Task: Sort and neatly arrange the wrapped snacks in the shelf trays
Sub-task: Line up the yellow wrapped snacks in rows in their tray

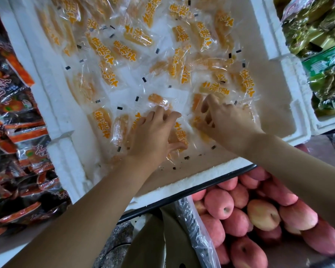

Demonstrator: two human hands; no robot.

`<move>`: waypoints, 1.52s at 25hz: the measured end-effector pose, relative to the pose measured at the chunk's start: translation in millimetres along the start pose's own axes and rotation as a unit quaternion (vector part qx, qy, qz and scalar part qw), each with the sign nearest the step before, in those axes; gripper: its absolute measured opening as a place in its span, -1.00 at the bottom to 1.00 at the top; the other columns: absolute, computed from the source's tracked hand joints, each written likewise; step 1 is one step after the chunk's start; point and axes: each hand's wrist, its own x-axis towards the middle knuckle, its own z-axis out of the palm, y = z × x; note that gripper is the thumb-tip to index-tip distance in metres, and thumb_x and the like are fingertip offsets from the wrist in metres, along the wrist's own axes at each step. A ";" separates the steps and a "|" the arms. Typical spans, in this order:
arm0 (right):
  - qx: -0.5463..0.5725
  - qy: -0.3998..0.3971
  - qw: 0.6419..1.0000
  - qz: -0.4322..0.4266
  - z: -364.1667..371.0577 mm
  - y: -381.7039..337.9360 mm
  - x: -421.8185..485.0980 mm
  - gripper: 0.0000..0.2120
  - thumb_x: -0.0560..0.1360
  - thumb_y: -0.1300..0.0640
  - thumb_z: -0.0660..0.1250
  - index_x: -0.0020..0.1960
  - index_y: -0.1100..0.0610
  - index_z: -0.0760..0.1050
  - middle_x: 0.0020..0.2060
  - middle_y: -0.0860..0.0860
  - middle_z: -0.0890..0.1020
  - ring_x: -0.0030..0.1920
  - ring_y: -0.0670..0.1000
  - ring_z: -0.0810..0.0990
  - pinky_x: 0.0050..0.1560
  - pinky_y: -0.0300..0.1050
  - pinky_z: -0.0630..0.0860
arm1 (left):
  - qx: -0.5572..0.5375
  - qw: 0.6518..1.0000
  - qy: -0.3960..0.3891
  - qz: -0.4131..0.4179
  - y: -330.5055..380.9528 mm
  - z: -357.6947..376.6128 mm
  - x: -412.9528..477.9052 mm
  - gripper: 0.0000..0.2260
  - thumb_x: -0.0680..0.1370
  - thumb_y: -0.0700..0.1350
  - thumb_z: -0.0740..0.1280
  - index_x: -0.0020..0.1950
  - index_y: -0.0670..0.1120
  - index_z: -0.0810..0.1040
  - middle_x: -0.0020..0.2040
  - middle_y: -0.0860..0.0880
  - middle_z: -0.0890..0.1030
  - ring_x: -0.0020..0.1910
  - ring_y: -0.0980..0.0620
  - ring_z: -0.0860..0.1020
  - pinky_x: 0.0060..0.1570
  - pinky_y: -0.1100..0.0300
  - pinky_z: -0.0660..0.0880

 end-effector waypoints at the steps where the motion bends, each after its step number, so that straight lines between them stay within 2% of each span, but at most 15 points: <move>1: 0.003 -0.019 1.000 -0.005 4.4 1.8 0.6 -0.72 0.52 -0.04 0.28 0.12 0.08 0.30 -0.08 0.06 0.58 -0.08 0.15 0.58 -0.08 0.03 0.50 | 0.009 1.000 0.005 0.007 0.5 2.5 0.6 -0.34 0.23 0.23 0.48 0.22 -0.10 0.54 -0.03 -0.14 0.52 -0.06 -0.17 0.55 -0.05 -0.01 0.46; 5: -0.041 -0.076 0.996 -0.035 1.0 8.7 4.1 -0.67 0.52 -0.07 0.28 0.20 0.04 0.33 -0.06 0.00 0.60 -0.04 0.11 0.59 -0.08 -0.01 0.51 | 0.050 0.999 -0.001 0.023 1.0 3.6 2.0 -0.34 0.28 0.30 0.29 0.18 -0.14 0.53 -0.06 -0.15 0.51 -0.11 -0.16 0.54 -0.10 -0.01 0.48; 9: -0.119 0.149 0.977 -0.095 -7.8 14.7 0.6 -0.65 0.44 0.13 0.39 0.18 0.16 0.42 -0.06 0.12 0.56 -0.04 0.20 0.53 -0.13 0.00 0.47 | 0.071 0.996 0.042 0.043 0.6 1.4 -1.3 -0.43 0.32 0.22 0.37 0.15 -0.17 0.56 -0.02 -0.18 0.53 -0.07 -0.18 0.54 -0.09 0.02 0.48; 11: -0.156 0.163 0.969 -0.104 -6.0 20.6 5.9 -0.60 0.37 0.13 0.43 0.18 0.17 0.47 0.00 0.17 0.54 0.00 0.24 0.50 -0.06 0.07 0.47 | 0.043 0.994 0.055 0.079 6.2 3.9 -2.0 -0.51 0.34 0.06 0.49 0.17 -0.15 0.56 0.04 -0.16 0.54 0.02 -0.17 0.53 -0.01 0.02 0.42; 14: -0.109 0.121 0.983 -0.090 -9.6 20.0 14.4 -0.63 0.45 0.11 0.38 0.20 0.20 0.44 0.04 0.14 0.57 0.07 0.23 0.53 -0.05 0.04 0.46 | 0.033 0.987 0.038 0.149 16.7 11.4 -1.3 -0.61 0.42 -0.03 0.41 0.23 -0.08 0.54 0.16 -0.12 0.55 0.14 -0.12 0.50 0.12 0.09 0.26; 17: -0.043 0.156 0.987 -0.021 -21.9 27.3 16.9 -0.69 0.52 0.11 0.28 0.24 0.14 0.38 0.11 0.07 0.56 0.07 0.18 0.55 -0.06 0.01 0.46 | 0.045 0.986 0.023 0.160 21.0 14.8 3.5 -0.74 0.52 -0.03 0.25 0.17 -0.03 0.56 0.13 -0.09 0.56 0.11 -0.12 0.53 0.09 0.10 0.25; 20: 0.063 0.210 0.975 0.047 -39.5 40.1 5.7 -0.75 0.50 0.14 0.33 0.17 0.13 0.44 -0.06 0.02 0.57 -0.10 0.10 0.55 -0.10 -0.12 0.42 | 0.036 0.990 0.027 0.136 26.3 12.9 10.4 -0.73 0.54 0.03 0.16 0.07 -0.05 0.56 0.03 -0.06 0.54 0.05 -0.09 0.52 0.04 0.13 0.26; 23: 0.146 0.208 0.963 0.092 -47.2 47.9 -16.5 -0.79 0.51 0.18 0.32 0.14 0.16 0.48 -0.16 -0.02 0.53 -0.17 0.01 0.52 -0.13 -0.27 0.35 | -0.139 0.989 0.013 0.043 48.0 1.4 18.2 -0.63 0.56 0.11 0.13 0.20 -0.09 0.49 0.10 -0.02 0.52 0.11 -0.01 0.49 0.12 0.17 0.33; 25: 0.225 0.158 0.958 0.084 -41.7 42.6 -31.0 -0.85 0.52 0.22 0.31 0.08 0.08 0.49 -0.18 0.00 0.57 -0.22 -0.04 0.59 -0.19 -0.30 0.44 | -0.343 0.938 -0.013 -0.043 69.2 -13.6 24.9 -0.68 0.59 0.09 0.19 0.23 -0.08 0.47 0.06 0.05 0.53 0.05 0.14 0.50 0.07 0.24 0.40; 27: 0.277 0.126 0.951 0.052 -32.0 33.6 -41.0 -0.80 0.50 0.26 0.33 -0.03 -0.04 0.45 -0.24 -0.07 0.58 -0.28 -0.16 0.61 -0.24 -0.37 0.48 | -0.452 0.888 -0.019 -0.078 85.4 -22.3 30.1 -0.87 0.59 -0.07 0.28 0.09 -0.08 0.47 -0.11 0.12 0.55 -0.16 0.29 0.53 -0.14 0.42 0.41; 28: 0.265 0.139 0.954 0.032 -28.6 32.4 -43.5 -0.78 0.49 0.25 0.34 -0.04 -0.06 0.44 -0.23 -0.11 0.58 -0.23 -0.17 0.61 -0.18 -0.33 0.51 | -0.470 0.879 -0.001 -0.084 89.0 -24.3 32.4 -0.94 0.57 -0.13 0.31 -0.01 -0.07 0.44 -0.19 0.12 0.54 -0.24 0.29 0.53 -0.23 0.45 0.40; 30: 0.152 0.171 0.973 0.029 -26.6 39.8 -43.1 -0.79 0.48 0.12 0.27 0.11 0.03 0.47 -0.04 -0.04 0.59 -0.01 0.00 0.59 0.04 -0.09 0.50 | -0.456 0.884 0.044 -0.093 85.7 -26.3 35.6 -0.81 0.54 -0.14 0.34 -0.16 -0.01 0.35 -0.30 0.07 0.50 -0.35 0.22 0.49 -0.33 0.42 0.38; 32: 0.018 0.079 0.990 0.116 -28.8 46.7 -36.0 -0.52 0.43 -0.02 0.21 0.33 0.08 0.35 0.20 0.09 0.46 0.16 0.20 0.48 0.16 0.00 0.37 | -0.428 0.895 0.056 -0.111 73.8 -22.4 36.2 -0.79 0.54 -0.08 0.35 -0.19 -0.02 0.33 -0.33 0.03 0.49 -0.37 0.14 0.48 -0.33 0.30 0.41; 33: -0.021 0.028 0.988 0.152 -28.1 51.1 -32.2 -0.48 0.45 -0.04 0.23 0.37 0.08 0.29 0.25 0.12 0.40 0.19 0.25 0.45 0.18 0.01 0.33 | -0.409 0.903 0.051 -0.122 68.0 -19.6 35.4 -0.79 0.53 -0.07 0.36 -0.18 -0.03 0.34 -0.33 0.04 0.50 -0.38 0.15 0.48 -0.33 0.28 0.42; 38: -0.095 0.050 0.990 0.090 -25.5 61.8 -15.7 -0.55 0.42 0.06 0.36 0.27 0.01 0.34 0.17 0.06 0.38 0.12 0.16 0.48 -0.05 -0.05 0.37 | -0.353 0.919 0.032 -0.171 58.9 -6.0 24.5 -0.71 0.46 -0.09 0.45 -0.22 0.02 0.31 -0.29 0.05 0.57 -0.33 0.08 0.54 -0.31 0.30 0.42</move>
